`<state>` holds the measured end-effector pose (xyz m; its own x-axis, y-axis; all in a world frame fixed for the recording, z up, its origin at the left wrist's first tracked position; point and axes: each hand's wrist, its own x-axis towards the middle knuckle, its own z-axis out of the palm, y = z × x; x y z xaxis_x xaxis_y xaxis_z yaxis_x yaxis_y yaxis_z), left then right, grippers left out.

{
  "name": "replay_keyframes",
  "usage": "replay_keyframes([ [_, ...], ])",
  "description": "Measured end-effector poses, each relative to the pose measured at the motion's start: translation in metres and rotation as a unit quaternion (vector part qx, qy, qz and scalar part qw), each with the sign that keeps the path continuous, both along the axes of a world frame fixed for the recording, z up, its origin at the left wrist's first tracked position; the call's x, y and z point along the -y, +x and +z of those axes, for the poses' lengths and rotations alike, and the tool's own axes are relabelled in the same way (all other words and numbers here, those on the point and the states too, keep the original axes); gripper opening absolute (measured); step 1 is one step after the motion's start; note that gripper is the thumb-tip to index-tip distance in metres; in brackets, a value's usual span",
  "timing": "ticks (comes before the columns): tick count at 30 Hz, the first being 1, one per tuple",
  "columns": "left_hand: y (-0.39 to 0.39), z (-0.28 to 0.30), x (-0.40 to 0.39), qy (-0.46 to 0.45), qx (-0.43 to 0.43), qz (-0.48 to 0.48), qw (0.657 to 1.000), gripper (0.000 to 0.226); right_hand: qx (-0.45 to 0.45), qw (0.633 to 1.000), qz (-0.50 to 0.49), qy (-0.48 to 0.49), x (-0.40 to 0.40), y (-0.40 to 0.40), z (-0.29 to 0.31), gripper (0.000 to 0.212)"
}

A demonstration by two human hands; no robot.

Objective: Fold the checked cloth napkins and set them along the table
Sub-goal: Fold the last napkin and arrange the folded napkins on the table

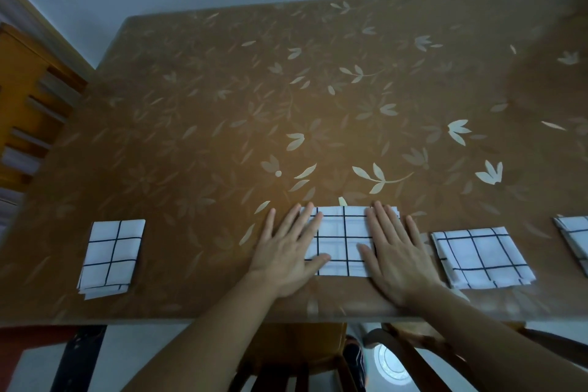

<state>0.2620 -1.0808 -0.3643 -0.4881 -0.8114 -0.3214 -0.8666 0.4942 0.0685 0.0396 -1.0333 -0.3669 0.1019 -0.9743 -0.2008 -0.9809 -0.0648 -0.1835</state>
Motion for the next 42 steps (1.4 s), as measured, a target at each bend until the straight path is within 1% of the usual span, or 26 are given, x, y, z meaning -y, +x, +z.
replay_keyframes([
  [3,0.015,0.004,0.004,-0.009,0.038,-0.018,0.999,0.079,-0.008,1.0,0.001,0.015,0.001,0.002,0.002,0.071],
  [6,0.011,0.011,0.006,-0.008,0.054,-0.03,0.998,0.08,-0.02,0.999,-0.003,0.028,0.003,0.003,0.004,0.069],
  [8,0.008,0.014,0.007,0.002,0.055,-0.029,0.998,0.08,-0.041,0.999,-0.018,-0.018,0.0,0.008,0.014,0.069],
  [9,0.007,0.016,0.009,0.009,0.054,-0.027,0.998,0.08,-0.034,0.999,-0.014,-0.04,-0.004,0.012,0.02,0.068],
  [10,0.008,0.018,0.01,0.019,0.051,-0.024,0.998,0.08,-0.021,0.998,0.016,-0.058,-0.009,0.019,0.025,0.065],
  [11,0.007,0.021,0.01,0.027,0.044,-0.017,0.999,0.079,-0.013,0.995,0.069,-0.069,-0.015,0.026,0.027,0.058],
  [13,0.004,0.026,0.007,0.034,0.004,0.031,0.999,0.075,-0.012,0.981,0.173,-0.083,-0.029,0.041,0.027,0.038],
  [14,0.002,0.028,0.004,0.028,-0.033,0.08,0.996,0.07,-0.011,0.979,0.189,-0.073,-0.032,0.047,0.025,0.035],
  [16,-0.002,0.03,-0.004,0.006,-0.131,0.199,0.971,0.06,-0.013,0.984,0.168,-0.049,-0.029,0.052,0.019,0.048],
  [18,0.004,0.032,-0.012,-0.007,-0.203,0.273,0.94,0.054,-0.024,0.988,0.152,-0.03,-0.024,0.059,0.016,0.056],
  [20,0.018,0.033,-0.019,-0.02,-0.236,0.3,0.924,0.049,-0.047,0.986,0.161,-0.014,-0.021,0.069,0.023,0.05],
  [22,0.034,0.035,-0.024,-0.032,-0.248,0.319,0.914,0.044,-0.076,0.979,0.191,0.014,-0.017,0.079,0.034,0.04],
  [26,0.056,0.034,-0.038,-0.048,-0.254,0.332,0.907,0.042,-0.167,0.948,0.27,0.038,0.0,0.107,0.058,0.025],
  [28,0.062,0.035,-0.049,-0.045,-0.267,0.325,0.906,0.042,-0.19,0.939,0.283,0.047,0.004,0.116,0.061,0.025],
  [30,0.066,0.039,-0.06,-0.031,-0.282,0.313,0.907,0.043,-0.186,0.944,0.269,0.04,0.005,0.117,0.062,0.027],
  [33,0.073,0.047,-0.071,-0.005,-0.315,0.296,0.902,0.045,-0.12,0.967,0.225,0.0,0.0,0.109,0.069,0.024],
  [35,0.079,0.056,-0.074,0.038,-0.348,0.303,0.886,0.047,-0.052,0.975,0.213,-0.03,-0.006,0.1,0.078,0.024],
  [37,0.084,0.065,-0.075,0.087,-0.37,0.301,0.875,0.057,0.028,0.977,0.205,-0.051,-0.012,0.089,0.088,0.019],
  [38,0.085,0.07,-0.074,0.1,-0.368,0.285,0.879,0.064,0.067,0.977,0.195,-0.049,-0.014,0.083,0.094,0.016],
  [39,0.085,0.077,-0.074,0.1,-0.352,0.255,0.895,0.072,0.103,0.976,0.186,-0.041,-0.016,0.078,0.1,0.014],
  [41,0.081,0.089,-0.069,0.066,-0.285,0.171,0.941,0.086,0.171,0.97,0.173,-0.012,-0.019,0.071,0.115,0.013],
  [42,0.077,0.094,-0.065,0.043,-0.254,0.129,0.958,0.087,0.202,0.964,0.172,0.0,-0.02,0.069,0.123,0.015],
])
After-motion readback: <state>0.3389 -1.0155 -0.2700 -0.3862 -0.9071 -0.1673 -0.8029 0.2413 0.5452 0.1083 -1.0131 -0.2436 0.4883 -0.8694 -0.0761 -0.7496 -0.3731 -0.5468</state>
